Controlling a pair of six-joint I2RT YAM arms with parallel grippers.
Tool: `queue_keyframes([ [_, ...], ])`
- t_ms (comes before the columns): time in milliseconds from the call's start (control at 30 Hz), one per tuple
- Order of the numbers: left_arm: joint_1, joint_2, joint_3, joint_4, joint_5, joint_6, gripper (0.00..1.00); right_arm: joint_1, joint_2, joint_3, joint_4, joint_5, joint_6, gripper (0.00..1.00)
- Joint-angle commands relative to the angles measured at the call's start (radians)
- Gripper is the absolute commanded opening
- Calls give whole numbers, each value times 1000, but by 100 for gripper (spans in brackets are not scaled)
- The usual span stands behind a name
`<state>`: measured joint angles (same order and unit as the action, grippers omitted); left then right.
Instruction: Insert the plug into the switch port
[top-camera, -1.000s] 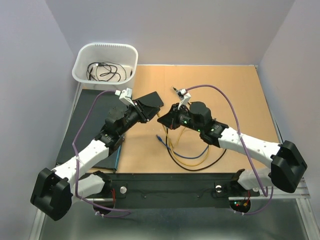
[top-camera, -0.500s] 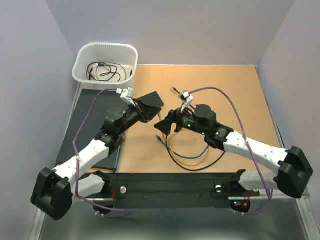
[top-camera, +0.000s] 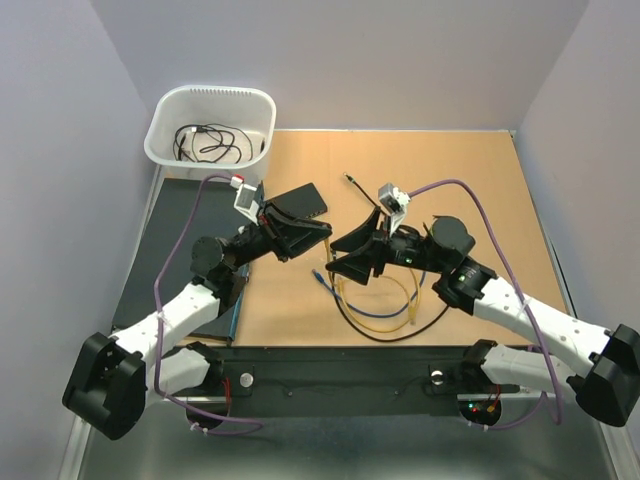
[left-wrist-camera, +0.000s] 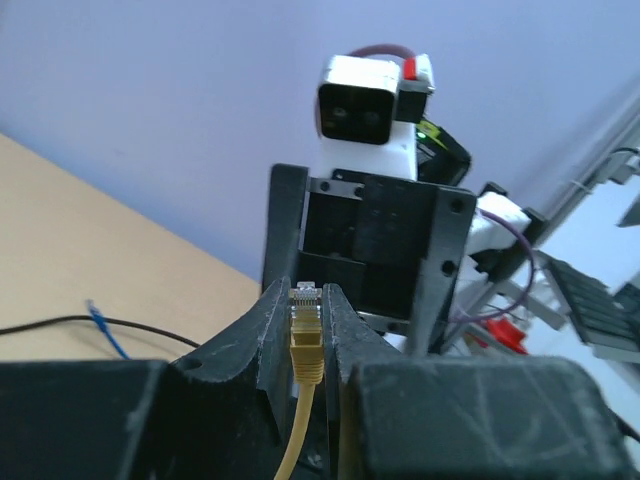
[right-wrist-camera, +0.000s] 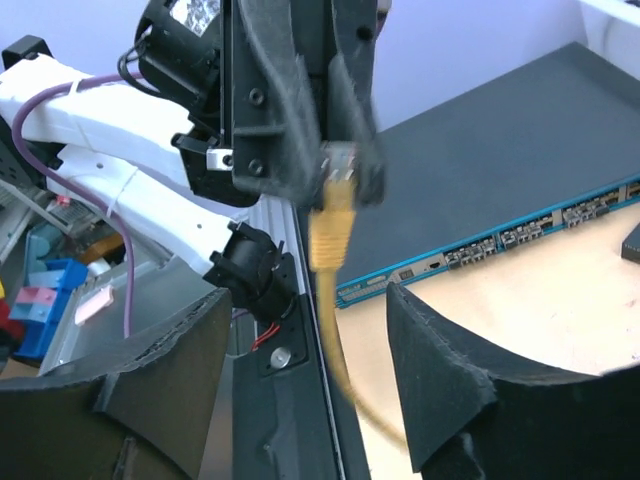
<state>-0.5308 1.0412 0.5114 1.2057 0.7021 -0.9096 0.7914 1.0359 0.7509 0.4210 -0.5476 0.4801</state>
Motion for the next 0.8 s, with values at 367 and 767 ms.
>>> queue_keyframes([
  [367,0,36,-42,629,114,-229,0,-32,-14,4,137,-18,63,53],
  [767,-1,-75,-31,440,86,-115,0,-32,10,-31,188,-32,101,45],
])
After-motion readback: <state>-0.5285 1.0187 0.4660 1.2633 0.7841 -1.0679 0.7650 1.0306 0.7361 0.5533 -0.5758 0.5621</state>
